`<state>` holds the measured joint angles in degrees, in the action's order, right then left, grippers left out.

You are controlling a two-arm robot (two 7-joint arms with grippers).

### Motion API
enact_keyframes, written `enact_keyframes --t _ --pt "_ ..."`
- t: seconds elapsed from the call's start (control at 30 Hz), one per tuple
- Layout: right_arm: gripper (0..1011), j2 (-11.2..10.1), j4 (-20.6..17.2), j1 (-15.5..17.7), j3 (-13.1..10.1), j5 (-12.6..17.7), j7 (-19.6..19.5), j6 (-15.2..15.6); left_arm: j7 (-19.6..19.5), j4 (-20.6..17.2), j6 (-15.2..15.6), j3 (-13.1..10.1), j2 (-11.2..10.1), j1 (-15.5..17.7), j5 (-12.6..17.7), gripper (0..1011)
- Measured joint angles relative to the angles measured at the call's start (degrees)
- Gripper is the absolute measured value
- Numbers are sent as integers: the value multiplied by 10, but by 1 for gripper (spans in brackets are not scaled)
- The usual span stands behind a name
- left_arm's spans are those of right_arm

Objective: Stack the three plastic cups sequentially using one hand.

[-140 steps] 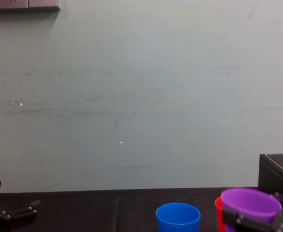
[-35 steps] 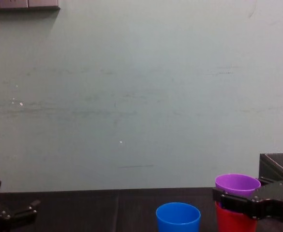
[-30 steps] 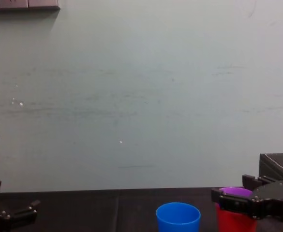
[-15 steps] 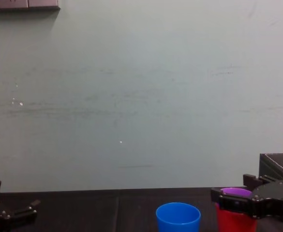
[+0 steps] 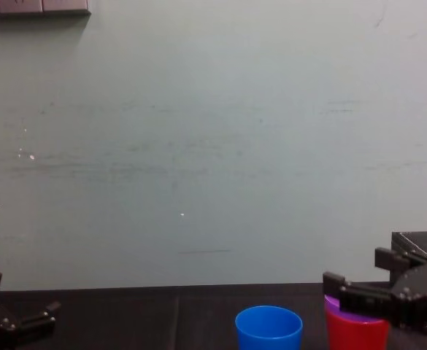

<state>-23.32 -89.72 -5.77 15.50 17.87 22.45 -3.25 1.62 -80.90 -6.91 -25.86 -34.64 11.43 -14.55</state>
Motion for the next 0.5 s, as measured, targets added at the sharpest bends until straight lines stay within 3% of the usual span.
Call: enact_keyframes --t 0.23,0.5 --pt "1003 -16 -58 66 5 8 7 -4 0 0 0 0 0 0 0 1005" --pt "1003 -21 -81 99 22 -4 9 -14 0 0 0 0 0 0 0 1005"
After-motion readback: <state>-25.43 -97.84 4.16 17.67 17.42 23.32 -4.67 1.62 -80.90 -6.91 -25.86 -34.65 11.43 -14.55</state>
